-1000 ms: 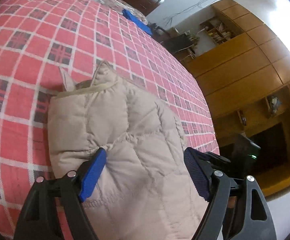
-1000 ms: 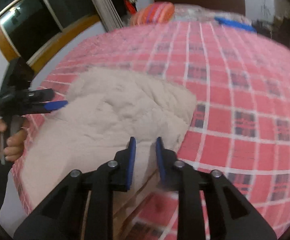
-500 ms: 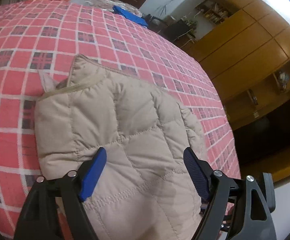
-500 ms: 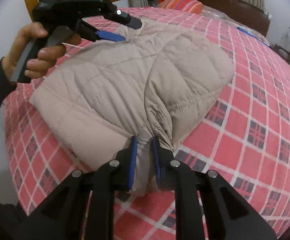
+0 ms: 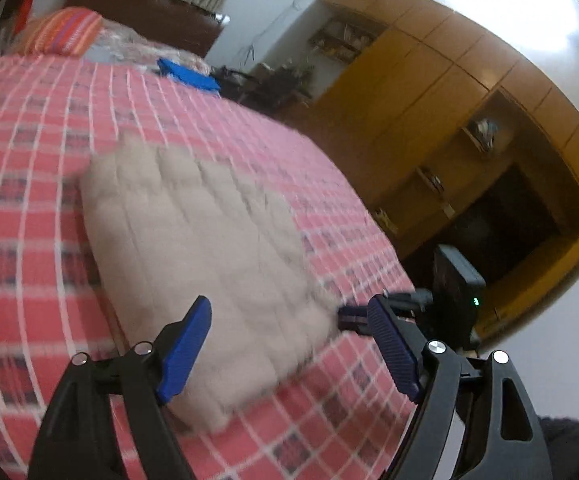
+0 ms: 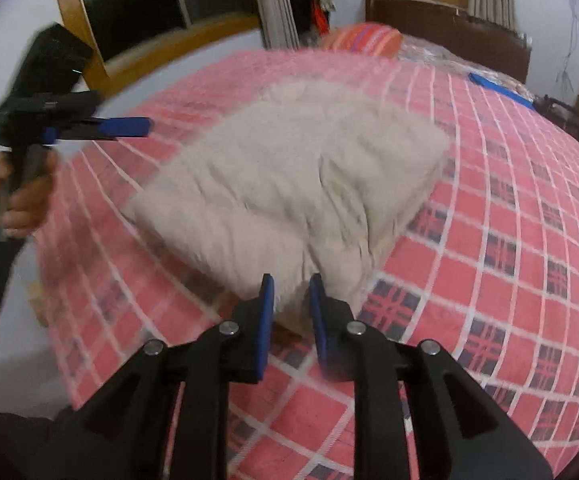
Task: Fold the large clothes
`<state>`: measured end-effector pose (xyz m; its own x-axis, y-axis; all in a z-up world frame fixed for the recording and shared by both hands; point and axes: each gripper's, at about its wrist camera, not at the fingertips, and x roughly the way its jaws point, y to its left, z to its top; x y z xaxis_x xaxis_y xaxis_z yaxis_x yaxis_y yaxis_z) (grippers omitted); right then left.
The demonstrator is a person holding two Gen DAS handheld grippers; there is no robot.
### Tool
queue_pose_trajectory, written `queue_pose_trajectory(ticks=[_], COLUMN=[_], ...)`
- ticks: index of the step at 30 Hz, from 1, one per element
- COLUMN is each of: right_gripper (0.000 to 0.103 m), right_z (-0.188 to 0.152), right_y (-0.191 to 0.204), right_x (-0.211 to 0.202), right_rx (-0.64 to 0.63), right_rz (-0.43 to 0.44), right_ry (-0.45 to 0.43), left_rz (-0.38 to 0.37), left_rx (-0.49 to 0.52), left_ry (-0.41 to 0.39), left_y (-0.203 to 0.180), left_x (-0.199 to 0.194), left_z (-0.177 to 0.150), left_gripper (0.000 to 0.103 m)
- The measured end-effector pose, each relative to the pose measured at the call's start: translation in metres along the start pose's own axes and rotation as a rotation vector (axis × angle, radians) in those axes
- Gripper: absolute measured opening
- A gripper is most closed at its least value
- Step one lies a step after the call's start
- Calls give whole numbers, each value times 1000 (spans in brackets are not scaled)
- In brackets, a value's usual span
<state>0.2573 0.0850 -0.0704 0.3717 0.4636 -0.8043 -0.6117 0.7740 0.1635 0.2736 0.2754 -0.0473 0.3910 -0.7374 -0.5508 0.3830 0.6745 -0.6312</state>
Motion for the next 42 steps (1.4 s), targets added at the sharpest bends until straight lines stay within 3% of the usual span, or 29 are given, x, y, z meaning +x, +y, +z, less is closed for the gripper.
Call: queue_pose_trajectory(ticks=[3,5,8,12,16,19,22,24,25,26,27,28,31,35,38,42], right_gripper=[13,13,13,19,19,17,20,27,46,59,83,93,99,100,100,100], right_z=[-11,-8,16,68,103,99,88,78,72,63,56,42,6,-43,-72,-101], right_y=[-3,-5,-23,-50,-81,-90,-83,-70,-62,-50,-42,-26,7,41,65,92], right_x=[27,18,-15,-17,30,61,39,12,0,-17,-28,-44,-69,-95,-116,-136], right_rx=[-4,3,84,147,231,283,281,262,254,239,229,214,195,223,237,234], right_rz=[-56,-11,69,-3,-10,-1,16,-17,-39,-80,-111,-150,-257,-392,-429,-452], right_ry=[76,85,-6,-83,-48,31,-11,-52,-71,-97,-118,-151,-163,-210,-195,-154], left_rz=[-5,-8,-65,-113,-73,-61,-47,39,121,206,266,335,467,635,693,720], left_rx=[-56,-66,-80,-81,-95,-115,-131,-124,-99,-57,-28,3,58,119,180,188], left_ry=[42,23,-19,-76,-29,-25,-48,-79,-94,-115,-128,-150,-194,-203,-194,-193], left_y=[15,17,15,7,10,14,11,1,-9,-22,-32,-46,-76,-112,-137,-160], left_x=[23,25,11,-5,10,16,3,-11,-18,-25,-30,-37,-49,-53,-53,-58], left_z=[-19,-23,-27,-32,-42,-45,-46,-50,-53,-59,-64,-73,-100,-130,-151,-173], left_gripper=[80,81,81,84,88,88,89,89,89,89,93,98,99,99,99,99])
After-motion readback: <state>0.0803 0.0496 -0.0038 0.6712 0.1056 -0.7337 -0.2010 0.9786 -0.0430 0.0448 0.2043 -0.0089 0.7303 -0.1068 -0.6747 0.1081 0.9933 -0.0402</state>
